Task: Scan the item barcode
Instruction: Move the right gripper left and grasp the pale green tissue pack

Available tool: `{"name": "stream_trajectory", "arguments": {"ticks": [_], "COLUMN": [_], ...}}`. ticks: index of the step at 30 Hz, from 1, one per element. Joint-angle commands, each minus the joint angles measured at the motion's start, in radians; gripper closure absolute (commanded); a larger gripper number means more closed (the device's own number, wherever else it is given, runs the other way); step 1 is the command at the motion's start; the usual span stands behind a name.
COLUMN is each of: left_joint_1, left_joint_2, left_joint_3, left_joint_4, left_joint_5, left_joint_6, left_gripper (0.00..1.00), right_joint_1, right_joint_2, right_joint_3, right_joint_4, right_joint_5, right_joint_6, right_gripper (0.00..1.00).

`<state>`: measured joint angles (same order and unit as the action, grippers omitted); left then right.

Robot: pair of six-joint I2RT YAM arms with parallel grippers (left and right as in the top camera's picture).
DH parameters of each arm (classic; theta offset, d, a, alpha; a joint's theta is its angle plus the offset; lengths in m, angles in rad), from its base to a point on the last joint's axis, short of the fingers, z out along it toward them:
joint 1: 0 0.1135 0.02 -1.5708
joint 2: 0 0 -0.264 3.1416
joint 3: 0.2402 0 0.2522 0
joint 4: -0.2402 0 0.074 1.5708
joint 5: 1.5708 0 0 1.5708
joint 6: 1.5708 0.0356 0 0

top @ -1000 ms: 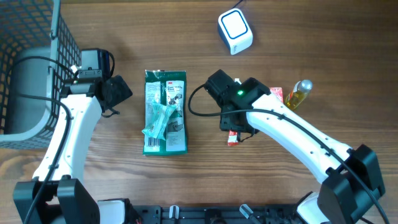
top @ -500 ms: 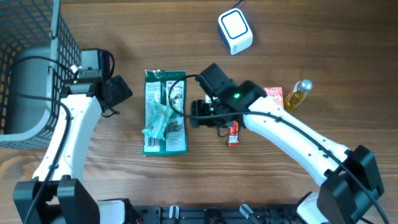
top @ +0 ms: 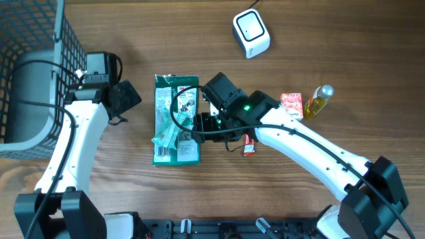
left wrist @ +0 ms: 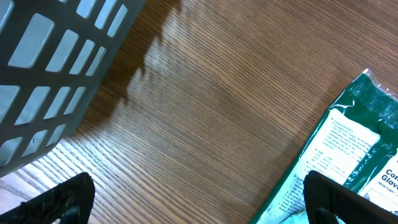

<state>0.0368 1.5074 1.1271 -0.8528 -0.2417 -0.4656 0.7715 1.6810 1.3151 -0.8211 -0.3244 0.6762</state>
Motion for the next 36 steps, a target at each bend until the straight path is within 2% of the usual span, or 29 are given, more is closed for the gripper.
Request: {"name": "stream_trajectory", "arguments": {"ticks": [1, 17, 21, 26, 32, 36], "left_joint_1": [0.004, 0.004, 0.004, 0.004, 0.004, 0.004], "left_joint_2": [0.007, 0.007, 0.006, 0.007, 0.007, 0.007], "left_joint_3": [0.005, 0.005, 0.005, 0.005, 0.005, 0.005], "left_joint_4": [0.000, 0.000, 0.000, 0.000, 0.000, 0.000], "left_joint_5": [-0.002, -0.002, -0.002, -0.002, -0.002, -0.002], "left_joint_6": [-0.010, -0.010, -0.010, -0.010, -0.010, -0.010], "left_gripper": [0.00, 0.00, 0.00, 0.00, 0.00, 0.00], "right_joint_1": [0.004, 0.033, 0.072, 0.130, 0.134, 0.134], "right_joint_2": [-0.015, -0.014, 0.000, 0.057, 0.168, 0.261], "right_joint_3": [-0.002, -0.002, -0.002, -0.002, -0.002, -0.002], "right_joint_4": [0.006, 0.064, 0.102, 0.138, 0.299, 0.444], "right_joint_5": [-0.059, -0.073, -0.061, 0.084, 0.100, 0.124], "right_joint_6": [0.007, 0.010, 0.071, 0.198, 0.219, 0.265], "right_gripper": [0.31, 0.31, 0.31, 0.31, 0.32, 0.43]}}
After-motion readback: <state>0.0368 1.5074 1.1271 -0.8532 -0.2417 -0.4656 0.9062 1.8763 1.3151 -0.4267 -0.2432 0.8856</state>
